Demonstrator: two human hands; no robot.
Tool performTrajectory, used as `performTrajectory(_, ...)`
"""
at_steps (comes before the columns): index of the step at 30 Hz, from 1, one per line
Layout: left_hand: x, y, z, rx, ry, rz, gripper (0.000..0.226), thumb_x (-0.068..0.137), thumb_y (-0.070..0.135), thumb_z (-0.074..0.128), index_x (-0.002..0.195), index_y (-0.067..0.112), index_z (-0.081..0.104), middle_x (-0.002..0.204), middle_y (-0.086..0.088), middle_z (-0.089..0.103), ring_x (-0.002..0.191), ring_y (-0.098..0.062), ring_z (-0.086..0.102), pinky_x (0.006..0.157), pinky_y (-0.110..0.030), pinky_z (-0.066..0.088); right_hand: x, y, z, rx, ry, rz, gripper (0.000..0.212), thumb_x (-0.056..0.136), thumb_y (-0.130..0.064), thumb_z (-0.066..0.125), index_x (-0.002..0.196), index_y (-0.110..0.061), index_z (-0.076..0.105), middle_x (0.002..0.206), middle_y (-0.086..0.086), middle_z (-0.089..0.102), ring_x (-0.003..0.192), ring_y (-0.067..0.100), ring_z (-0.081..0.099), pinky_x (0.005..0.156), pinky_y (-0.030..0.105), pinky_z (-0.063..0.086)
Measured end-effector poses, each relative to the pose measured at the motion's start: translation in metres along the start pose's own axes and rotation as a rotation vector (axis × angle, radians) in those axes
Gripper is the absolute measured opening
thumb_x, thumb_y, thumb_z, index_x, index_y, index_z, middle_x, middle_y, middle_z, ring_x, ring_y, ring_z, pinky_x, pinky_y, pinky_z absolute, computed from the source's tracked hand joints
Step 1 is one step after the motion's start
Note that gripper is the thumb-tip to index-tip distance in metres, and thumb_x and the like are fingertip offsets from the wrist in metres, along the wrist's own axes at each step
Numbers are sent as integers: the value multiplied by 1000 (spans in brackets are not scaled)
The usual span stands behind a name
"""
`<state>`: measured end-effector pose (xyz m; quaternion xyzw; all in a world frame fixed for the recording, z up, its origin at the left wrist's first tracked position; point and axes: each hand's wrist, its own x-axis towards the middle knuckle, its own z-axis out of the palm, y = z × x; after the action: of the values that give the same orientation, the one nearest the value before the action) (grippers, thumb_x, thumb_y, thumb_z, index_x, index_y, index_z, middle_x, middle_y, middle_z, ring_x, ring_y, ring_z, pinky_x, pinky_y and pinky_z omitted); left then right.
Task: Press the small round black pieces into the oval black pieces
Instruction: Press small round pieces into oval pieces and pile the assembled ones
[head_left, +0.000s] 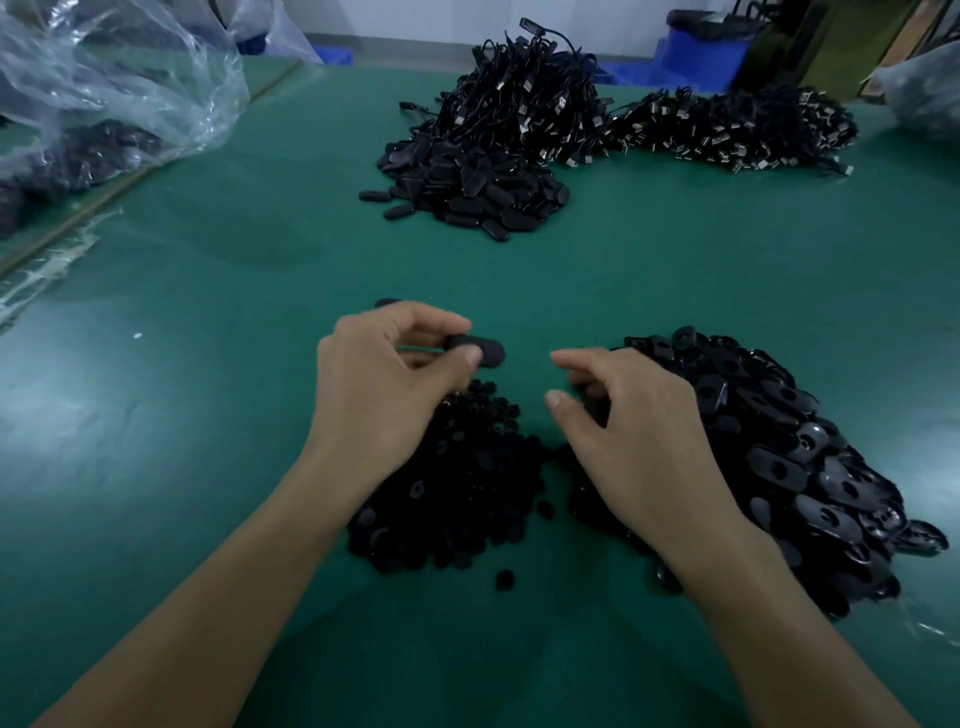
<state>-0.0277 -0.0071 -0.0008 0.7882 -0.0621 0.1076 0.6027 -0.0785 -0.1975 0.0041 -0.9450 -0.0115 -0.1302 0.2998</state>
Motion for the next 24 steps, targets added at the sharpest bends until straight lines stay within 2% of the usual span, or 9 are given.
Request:
performTrajectory(3, 22, -3, -7, 47, 94, -25, 24, 83, 9, 82, 88, 31, 72, 76, 13, 76, 66, -11, 75, 73, -29, 62, 0, 8, -7, -368, -20, 126, 39, 100, -41, 53, 135, -25, 58, 126, 1, 49, 121, 22, 37, 102, 36, 33)
performTrajectory(5, 38, -6, -9, 118, 112, -53, 26, 84, 11, 81, 90, 32, 68, 71, 21, 73, 62, -7, 74, 71, -25, 60, -1, 10, -9, -449, -34, 195, 37, 99, -44, 50, 131, -26, 59, 126, 2, 45, 119, 24, 32, 99, 39, 30)
performTrajectory(7, 51, -9, -10, 170, 114, -88, 26, 84, 12, 81, 95, 31, 65, 67, 24, 72, 59, -4, 72, 67, -20, 58, -2, 9, -9, -466, -41, 213, 36, 100, -43, 49, 130, -26, 59, 125, 2, 45, 119, 25, 32, 98, 41, 30)
performTrajectory(11, 69, -15, -8, 253, 150, -117, 26, 84, 15, 81, 100, 27, 65, 61, 13, 70, 60, -5, 71, 59, -17, 51, -2, 8, -11, -454, -9, 218, 31, 101, -35, 51, 129, -27, 59, 124, 2, 51, 119, 26, 40, 98, 40, 34)
performTrajectory(16, 79, -21, -6, 354, 139, -146, 26, 83, 23, 83, 104, 22, 67, 78, 7, 70, 80, -5, 67, 60, -17, 44, -1, 3, -12, -434, 27, 232, 18, 99, -37, 54, 114, -27, 57, 114, 1, 55, 113, 25, 46, 93, 39, 37)
performTrajectory(21, 82, -28, -3, 454, 109, -200, 22, 85, 26, 82, 102, 16, 73, 86, -3, 71, 90, -17, 66, 79, -31, 54, -2, 4, -12, -395, 87, 225, 11, 99, -34, 55, 106, -25, 56, 105, -1, 58, 103, 23, 48, 88, 38, 37)
performTrajectory(24, 84, -29, -1, 493, 109, -184, 18, 85, 26, 82, 98, 16, 75, 82, 2, 66, 88, -17, 65, 80, -29, 52, 0, 6, -11, -364, 140, 223, 9, 100, -30, 54, 101, -24, 60, 100, -2, 62, 92, 18, 42, 84, 36, 36)
